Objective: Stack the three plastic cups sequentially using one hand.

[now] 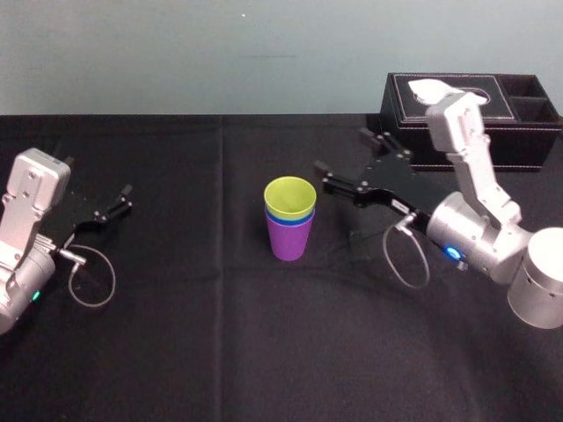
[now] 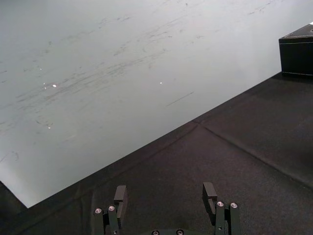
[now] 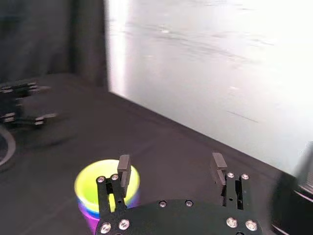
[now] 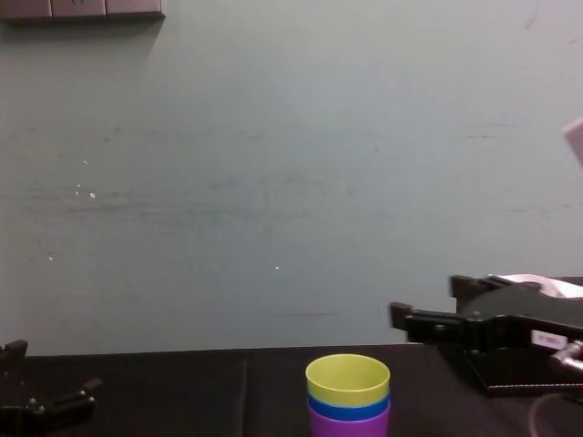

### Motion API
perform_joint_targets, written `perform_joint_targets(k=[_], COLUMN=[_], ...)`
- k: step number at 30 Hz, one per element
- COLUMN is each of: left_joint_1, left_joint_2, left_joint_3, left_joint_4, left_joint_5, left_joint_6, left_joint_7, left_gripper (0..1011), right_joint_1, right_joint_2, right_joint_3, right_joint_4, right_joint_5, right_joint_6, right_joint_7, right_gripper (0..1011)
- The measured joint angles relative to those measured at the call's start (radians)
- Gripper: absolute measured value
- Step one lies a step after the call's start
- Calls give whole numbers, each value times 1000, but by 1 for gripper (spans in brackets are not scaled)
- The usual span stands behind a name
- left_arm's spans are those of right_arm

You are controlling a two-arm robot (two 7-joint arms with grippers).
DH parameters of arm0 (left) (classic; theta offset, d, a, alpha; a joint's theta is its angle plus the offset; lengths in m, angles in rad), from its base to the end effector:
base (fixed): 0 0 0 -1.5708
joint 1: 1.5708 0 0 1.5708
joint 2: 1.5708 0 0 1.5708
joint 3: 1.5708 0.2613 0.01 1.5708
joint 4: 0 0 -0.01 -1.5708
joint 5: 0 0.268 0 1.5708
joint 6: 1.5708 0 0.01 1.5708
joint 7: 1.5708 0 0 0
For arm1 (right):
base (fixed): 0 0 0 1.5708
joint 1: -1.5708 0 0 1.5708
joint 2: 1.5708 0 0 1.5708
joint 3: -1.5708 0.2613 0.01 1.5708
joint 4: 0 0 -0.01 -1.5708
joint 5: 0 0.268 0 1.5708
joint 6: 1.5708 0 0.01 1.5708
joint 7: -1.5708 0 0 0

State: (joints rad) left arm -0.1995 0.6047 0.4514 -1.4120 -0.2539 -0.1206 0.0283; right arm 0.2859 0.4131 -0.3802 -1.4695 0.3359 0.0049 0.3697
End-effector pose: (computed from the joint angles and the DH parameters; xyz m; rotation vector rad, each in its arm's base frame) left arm 0.3148 0.0771 -0.2713 0.3044 -0.2851 1.2479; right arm 0.3437 -0.0231 -0.2291 -0.0922 -0.1209 -0.8997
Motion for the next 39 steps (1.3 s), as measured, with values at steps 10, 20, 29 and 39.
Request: perform_joint_targets(k=[10, 20, 29, 39], left_joint_1=[0, 0, 0, 0], left_joint_2=[0, 0, 0, 0], left_joint_3=[0, 0, 0, 0], left_joint_4=[0, 0, 0, 0], left_joint_5=[0, 0, 0, 0], left_joint_6=[0, 0, 0, 0], left_joint_7=[0, 0, 0, 0], left_gripper=[1011, 1011, 1011, 1011], right_joint_1=[-91, -109, -109, -109], right_joint_2=[-61, -118, -118, -116], right_joint_3=[78, 91, 91, 90], right_joint_4=[2, 58, 59, 57], right_joint_5=[-86, -152, -153, -154], right_joint_6=[28, 43, 42, 42], right_joint_7=[-238, -327, -326, -327], right_gripper=[1003, 1003, 1003, 1003])
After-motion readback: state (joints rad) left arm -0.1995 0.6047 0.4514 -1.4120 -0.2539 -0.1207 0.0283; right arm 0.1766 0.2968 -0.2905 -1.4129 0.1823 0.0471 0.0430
